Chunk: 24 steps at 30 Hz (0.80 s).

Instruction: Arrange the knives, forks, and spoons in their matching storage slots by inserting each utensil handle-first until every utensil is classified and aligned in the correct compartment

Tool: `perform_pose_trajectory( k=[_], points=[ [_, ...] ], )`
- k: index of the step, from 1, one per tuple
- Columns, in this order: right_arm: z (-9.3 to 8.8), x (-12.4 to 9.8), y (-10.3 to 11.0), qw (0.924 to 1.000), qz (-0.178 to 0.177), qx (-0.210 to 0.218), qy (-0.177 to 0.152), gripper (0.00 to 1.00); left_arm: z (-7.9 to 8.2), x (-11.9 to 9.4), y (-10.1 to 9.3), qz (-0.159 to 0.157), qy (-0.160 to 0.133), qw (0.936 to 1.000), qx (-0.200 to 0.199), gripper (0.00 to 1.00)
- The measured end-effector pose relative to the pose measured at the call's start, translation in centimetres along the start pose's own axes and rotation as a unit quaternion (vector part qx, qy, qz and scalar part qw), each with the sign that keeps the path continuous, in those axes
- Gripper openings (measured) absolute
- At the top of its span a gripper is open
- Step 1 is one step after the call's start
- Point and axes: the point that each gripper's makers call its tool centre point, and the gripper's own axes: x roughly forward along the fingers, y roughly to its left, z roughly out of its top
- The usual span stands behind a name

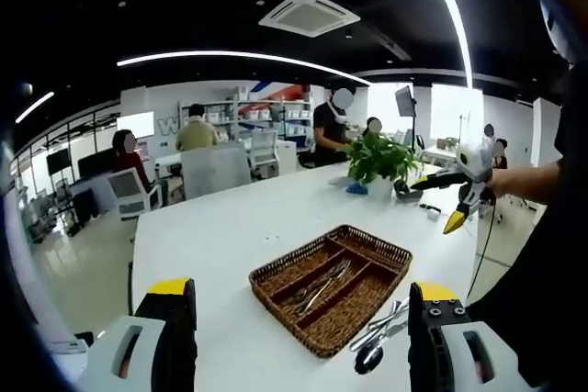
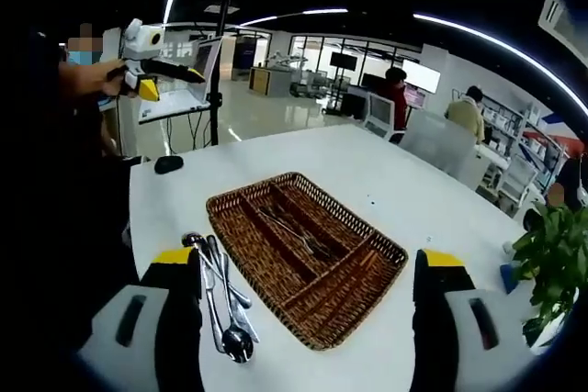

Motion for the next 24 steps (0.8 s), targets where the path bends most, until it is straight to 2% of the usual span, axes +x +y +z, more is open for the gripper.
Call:
perform_pose_trajectory(
  k=[3,6,7,9,11,12,14,16,19,22,24],
  points=[
    [-0.8,0.2,0.4,1.0,0.005,-0.002,0.007,0.97,-0.5,0.3,-0.8,-0.014,0.015,0.9996,0.022,1.0],
    [-1.7,0.5,0.7,0.9998,0.008,0.006,0.018,0.93,-0.6,0.2,0.0,-0.003,0.019,0.9997,0.018,1.0],
    [-1.8,0.5,1.1,0.9996,0.016,0.011,0.022,0.89,-0.3,0.1,0.2,0.0,0.013,0.9999,0.004,1.0],
    [-2.1,0.6,1.5,0.9994,0.025,0.01,0.024,0.83,0.2,0.1,0.3,-0.001,0.012,0.9999,0.005,1.0],
    [-3.1,1.0,1.7,0.9986,0.027,0.016,0.042,0.85,0.7,0.1,0.5,-0.001,0.011,0.9999,0.008,1.0],
    [-3.8,1.3,2.2,0.9975,0.041,0.022,0.053,0.84,1.0,0.0,0.6,-0.004,0.01,0.9999,0.009,1.0],
    [-4.3,2.0,2.7,0.9973,0.052,0.0,0.051,0.79,1.2,0.0,0.6,-0.009,0.011,0.9998,0.012,1.0],
    [-5.1,2.6,3.5,0.9958,0.07,-0.004,0.06,0.71,1.3,0.1,0.7,-0.008,0.014,0.9998,0.016,1.0],
    [-6.9,4.2,5.0,0.9927,0.092,-0.014,0.077,0.71,1.5,0.3,1.1,0.0,0.01,0.9999,0.013,1.0],
    [-7.9,5.0,6.3,0.9884,0.117,-0.035,0.09,0.57,2.0,0.4,1.3,0.003,0.008,0.9998,0.016,1.0],
    [-8.7,5.8,7.0,0.9873,0.128,-0.032,0.088,0.55,2.4,0.5,1.6,0.001,0.009,0.9998,0.018,1.0]
  ],
)
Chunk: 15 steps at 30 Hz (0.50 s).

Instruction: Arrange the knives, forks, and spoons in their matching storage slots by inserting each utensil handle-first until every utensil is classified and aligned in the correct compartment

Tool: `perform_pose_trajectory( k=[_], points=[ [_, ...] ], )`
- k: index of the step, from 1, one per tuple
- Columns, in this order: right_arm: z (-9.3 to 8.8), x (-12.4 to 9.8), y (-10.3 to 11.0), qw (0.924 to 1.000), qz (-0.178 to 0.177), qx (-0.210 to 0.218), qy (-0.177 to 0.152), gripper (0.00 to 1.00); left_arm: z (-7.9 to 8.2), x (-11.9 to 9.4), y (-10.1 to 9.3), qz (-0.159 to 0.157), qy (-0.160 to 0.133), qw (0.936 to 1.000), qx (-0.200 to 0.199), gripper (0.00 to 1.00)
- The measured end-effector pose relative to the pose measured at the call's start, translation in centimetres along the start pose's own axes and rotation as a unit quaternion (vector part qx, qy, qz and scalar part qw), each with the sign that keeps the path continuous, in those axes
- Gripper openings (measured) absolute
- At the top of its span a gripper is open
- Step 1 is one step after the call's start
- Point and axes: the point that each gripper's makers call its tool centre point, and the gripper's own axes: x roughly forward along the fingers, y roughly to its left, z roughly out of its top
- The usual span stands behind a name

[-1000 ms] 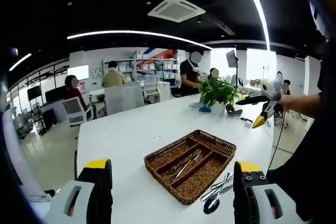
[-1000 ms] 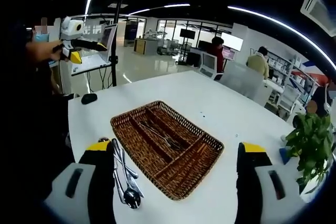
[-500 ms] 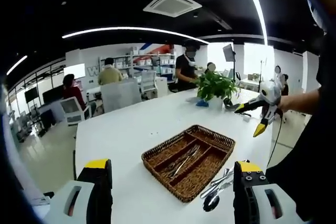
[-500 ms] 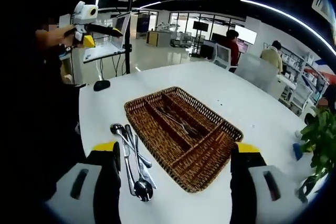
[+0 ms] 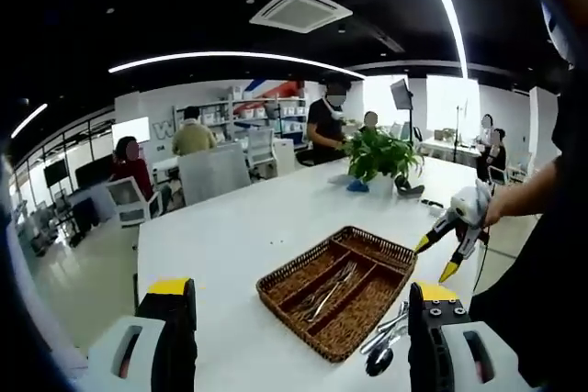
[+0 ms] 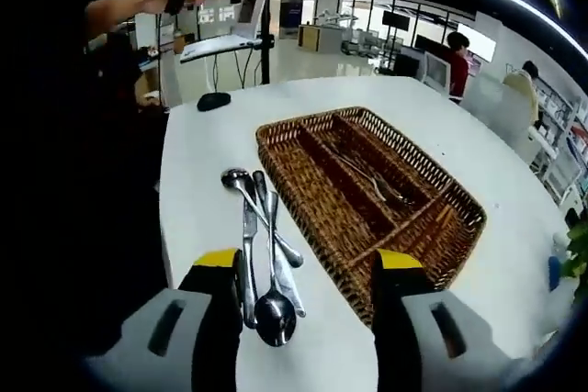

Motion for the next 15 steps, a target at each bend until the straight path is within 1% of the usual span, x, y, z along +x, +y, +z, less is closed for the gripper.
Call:
perform_pose_trajectory(
  k=[1,2,3,4,5,6,7,9,11,12,14,15],
  points=[
    [-0.4,0.5,0.2,1.0,0.007,0.002,0.005,0.55,0.1,0.0,0.0,-0.001,0.001,1.0,0.004,1.0],
    [-1.3,1.2,0.5,0.9998,0.013,0.004,0.017,0.54,0.3,-0.2,0.1,-0.001,0.002,0.9999,0.011,1.0],
    [-1.6,1.7,0.8,0.9996,0.018,0.001,0.021,0.5,0.3,-0.2,0.2,0.0,0.003,0.9999,0.01,1.0],
    [-2.0,2.2,1.3,0.9993,0.026,-0.003,0.027,0.46,0.3,-0.4,0.2,0.002,0.003,1.0,0.007,1.0],
    [-2.3,2.6,1.5,0.9991,0.028,-0.005,0.031,0.4,0.3,-0.4,0.2,0.003,0.003,1.0,0.005,1.0],
    [-2.8,3.0,1.9,0.9986,0.038,-0.008,0.036,0.34,0.3,-0.4,0.1,0.003,0.002,1.0,0.004,1.0],
    [-3.0,3.3,2.3,0.9981,0.046,-0.01,0.039,0.31,0.3,-0.4,0.0,0.003,0.002,1.0,0.005,1.0],
    [-3.4,4.0,2.7,0.9979,0.049,-0.01,0.041,0.27,0.2,-0.3,-0.2,0.0,0.003,0.9999,0.01,1.0],
    [-3.5,4.5,3.3,0.9974,0.058,-0.012,0.04,0.25,0.2,-0.4,-0.1,0.003,0.005,0.9998,0.016,1.0],
    [-3.7,4.7,3.3,0.9972,0.054,-0.024,0.046,0.22,0.2,-0.5,0.0,0.003,0.004,0.9999,0.015,1.0],
    [-4.0,5.1,3.3,0.9969,0.056,-0.026,0.047,0.16,0.2,-0.8,0.1,0.0,-0.001,1.0,0.006,1.0],
    [-4.4,5.3,3.2,0.9967,0.054,-0.028,0.054,0.15,0.0,-0.8,0.3,0.002,-0.001,1.0,0.005,1.0]
  ],
)
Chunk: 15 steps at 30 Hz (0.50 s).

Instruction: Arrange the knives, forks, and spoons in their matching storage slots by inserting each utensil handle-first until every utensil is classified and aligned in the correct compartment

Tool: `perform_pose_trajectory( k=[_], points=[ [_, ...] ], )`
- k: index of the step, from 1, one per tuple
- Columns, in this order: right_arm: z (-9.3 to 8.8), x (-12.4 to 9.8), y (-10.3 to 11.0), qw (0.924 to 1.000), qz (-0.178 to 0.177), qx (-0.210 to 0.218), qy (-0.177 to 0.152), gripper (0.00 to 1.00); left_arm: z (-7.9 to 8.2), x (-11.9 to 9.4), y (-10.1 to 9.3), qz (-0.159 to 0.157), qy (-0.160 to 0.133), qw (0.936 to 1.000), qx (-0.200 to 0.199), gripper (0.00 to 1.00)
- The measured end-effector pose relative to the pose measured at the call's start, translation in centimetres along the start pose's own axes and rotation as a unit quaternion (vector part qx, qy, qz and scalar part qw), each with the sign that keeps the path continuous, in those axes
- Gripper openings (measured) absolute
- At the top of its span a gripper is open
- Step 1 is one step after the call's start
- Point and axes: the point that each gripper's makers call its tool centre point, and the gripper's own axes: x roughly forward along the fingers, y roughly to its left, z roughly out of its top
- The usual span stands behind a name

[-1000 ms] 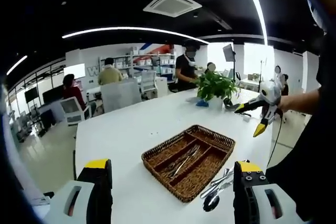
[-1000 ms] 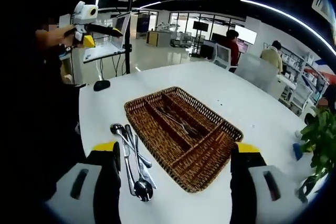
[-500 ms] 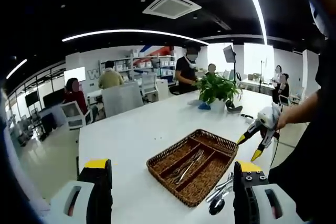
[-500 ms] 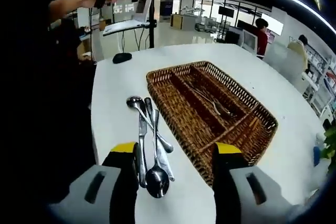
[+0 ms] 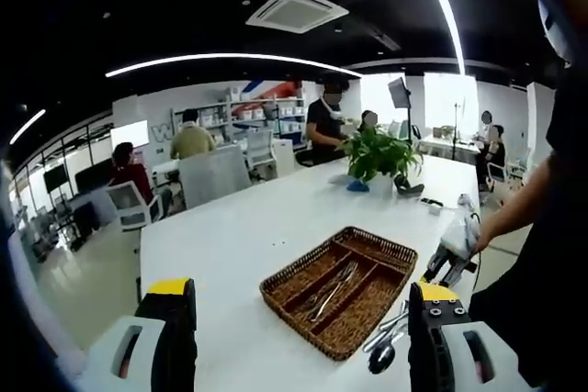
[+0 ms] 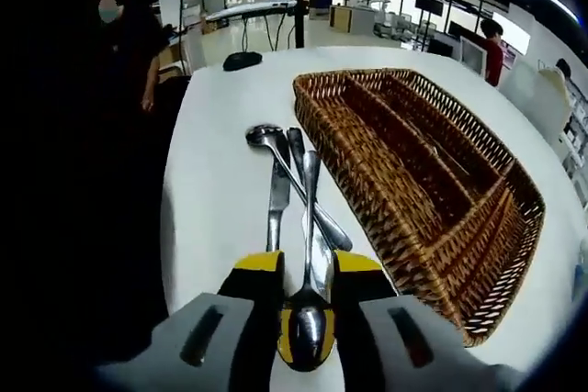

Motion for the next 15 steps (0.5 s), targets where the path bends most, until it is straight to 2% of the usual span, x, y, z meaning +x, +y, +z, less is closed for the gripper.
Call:
perform_pose_trajectory(
  k=[3,4,9,15],
  points=[
    [-0.4,0.5,-0.3,1.0,-0.004,-0.002,0.002,0.15,-0.2,-0.2,0.4,0.002,0.001,1.0,-0.001,1.0],
    [-0.5,0.6,-0.1,0.9997,0.003,-0.021,0.012,0.13,-0.2,-0.2,0.4,0.002,0.0,1.0,-0.004,1.0],
    [-0.9,1.5,0.6,0.9985,0.019,-0.043,0.03,0.07,-0.2,-0.4,0.7,0.002,-0.003,1.0,-0.005,1.0],
    [-0.3,1.8,0.5,0.998,0.013,-0.054,0.029,0.02,-0.6,-0.9,1.2,0.006,-0.003,1.0,-0.007,1.0]
  ],
)
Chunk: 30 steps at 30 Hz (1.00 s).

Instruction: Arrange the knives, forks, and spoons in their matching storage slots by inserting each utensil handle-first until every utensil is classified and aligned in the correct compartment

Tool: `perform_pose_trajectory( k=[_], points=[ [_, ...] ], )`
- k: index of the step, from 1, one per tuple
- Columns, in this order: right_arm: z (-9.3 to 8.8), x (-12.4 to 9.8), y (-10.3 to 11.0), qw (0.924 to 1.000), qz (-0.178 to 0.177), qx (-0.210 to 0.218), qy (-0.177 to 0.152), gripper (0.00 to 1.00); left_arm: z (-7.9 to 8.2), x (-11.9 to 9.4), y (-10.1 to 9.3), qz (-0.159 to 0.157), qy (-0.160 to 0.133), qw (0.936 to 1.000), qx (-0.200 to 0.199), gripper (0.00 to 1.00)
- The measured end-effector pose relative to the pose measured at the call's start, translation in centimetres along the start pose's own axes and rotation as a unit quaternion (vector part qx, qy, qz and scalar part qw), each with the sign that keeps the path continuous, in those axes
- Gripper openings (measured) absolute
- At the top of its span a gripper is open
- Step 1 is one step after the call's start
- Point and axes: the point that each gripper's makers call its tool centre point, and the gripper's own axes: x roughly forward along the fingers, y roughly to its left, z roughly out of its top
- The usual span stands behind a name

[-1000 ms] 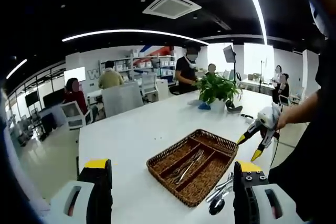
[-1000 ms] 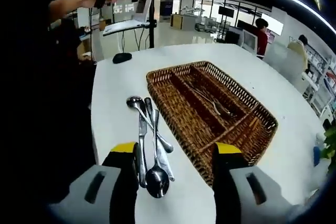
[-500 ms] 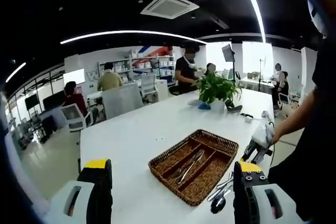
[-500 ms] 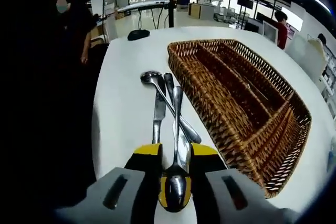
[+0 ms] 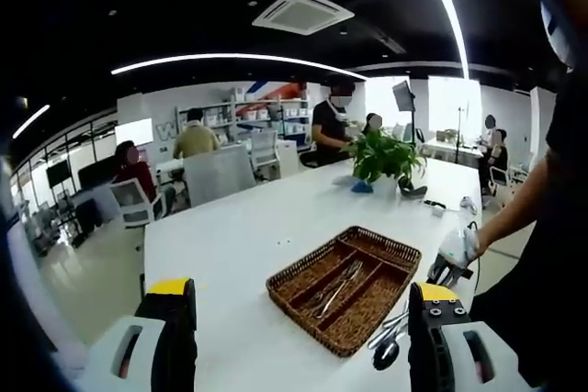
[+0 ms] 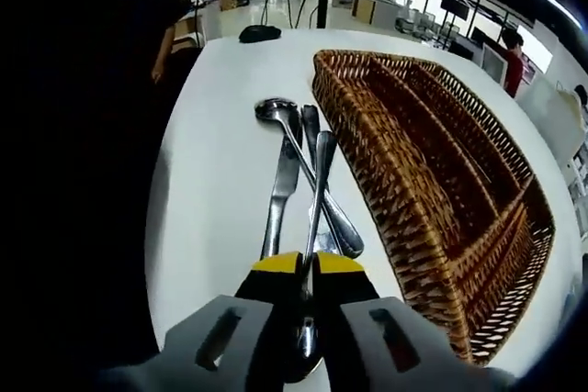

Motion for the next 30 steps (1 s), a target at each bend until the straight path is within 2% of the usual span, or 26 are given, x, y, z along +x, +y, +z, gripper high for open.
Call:
perform_pose_trajectory(
  k=[6,9,17,18,21,23,27,30],
  points=[
    [0.2,0.6,0.7,0.9999,0.012,-0.002,0.009,0.02,-0.1,-0.3,0.3,0.006,-0.003,1.0,-0.002,1.0],
    [0.3,0.9,0.6,0.9995,0.016,0.023,0.011,0.02,-0.4,-0.3,0.4,0.006,-0.001,1.0,-0.004,1.0],
    [0.6,1.2,0.6,0.9998,0.019,-0.002,0.003,0.01,-0.6,-0.2,0.3,0.005,-0.002,1.0,-0.007,1.0],
    [0.5,1.2,0.5,0.9997,0.018,0.015,0.008,0.0,-0.6,-0.2,0.2,0.004,-0.003,1.0,-0.008,1.0],
    [0.6,1.2,0.5,0.9997,0.021,0.012,0.008,0.0,-0.6,-0.2,0.2,0.004,-0.003,1.0,-0.007,1.0],
    [0.6,1.1,0.8,0.9991,0.034,0.023,0.011,0.0,-0.5,-0.2,0.2,0.004,-0.004,1.0,-0.007,1.0],
    [1.0,0.4,0.8,0.9991,0.037,-0.008,0.016,0.0,-0.4,-0.2,0.2,0.005,-0.007,0.9999,-0.009,1.0],
    [1.4,-0.1,0.4,0.9991,0.034,-0.013,0.021,0.0,-0.3,-0.1,0.2,0.006,-0.008,0.9999,-0.01,1.0]
  ],
)
